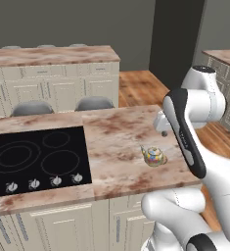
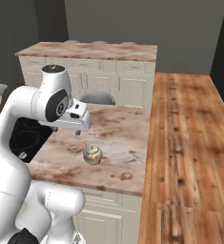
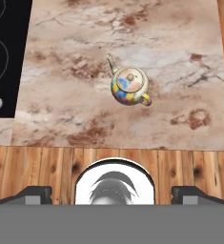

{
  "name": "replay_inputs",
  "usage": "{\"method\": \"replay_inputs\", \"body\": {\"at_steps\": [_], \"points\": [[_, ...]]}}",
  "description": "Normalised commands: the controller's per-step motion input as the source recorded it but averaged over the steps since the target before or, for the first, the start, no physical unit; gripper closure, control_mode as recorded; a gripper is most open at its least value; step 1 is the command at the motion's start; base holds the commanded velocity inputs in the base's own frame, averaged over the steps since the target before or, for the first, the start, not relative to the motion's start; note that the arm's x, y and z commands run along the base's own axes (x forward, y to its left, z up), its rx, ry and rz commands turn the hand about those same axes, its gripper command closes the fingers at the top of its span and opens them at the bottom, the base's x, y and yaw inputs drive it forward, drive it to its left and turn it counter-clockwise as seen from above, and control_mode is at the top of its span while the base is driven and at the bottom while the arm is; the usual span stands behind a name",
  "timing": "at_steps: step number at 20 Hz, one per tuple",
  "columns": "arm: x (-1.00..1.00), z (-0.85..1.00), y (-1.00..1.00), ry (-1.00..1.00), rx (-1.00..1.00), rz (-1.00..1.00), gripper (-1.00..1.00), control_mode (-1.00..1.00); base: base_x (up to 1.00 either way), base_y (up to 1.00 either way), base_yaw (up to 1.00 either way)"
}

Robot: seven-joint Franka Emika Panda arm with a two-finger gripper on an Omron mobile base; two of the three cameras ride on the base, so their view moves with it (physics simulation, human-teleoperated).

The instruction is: Pick the teapot and tupperware and place them in the sink. Then turn on the water.

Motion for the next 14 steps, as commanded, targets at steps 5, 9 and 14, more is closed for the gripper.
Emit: {"method": "replay_inputs", "body": {"at_steps": [5, 9, 14], "points": [[0.00, 0.00, 0.00, 0.00, 0.00, 0.00, -1.00, 1.00, -0.75, 0.04, 0.03], [0.00, 0.00, 0.00, 0.00, 0.00, 0.00, -1.00, 1.00, -0.84, 0.40, 0.12], [0.00, 0.00, 0.00, 0.00, 0.00, 0.00, -1.00, 1.00, 0.11, 0.04, 0.01]]}}
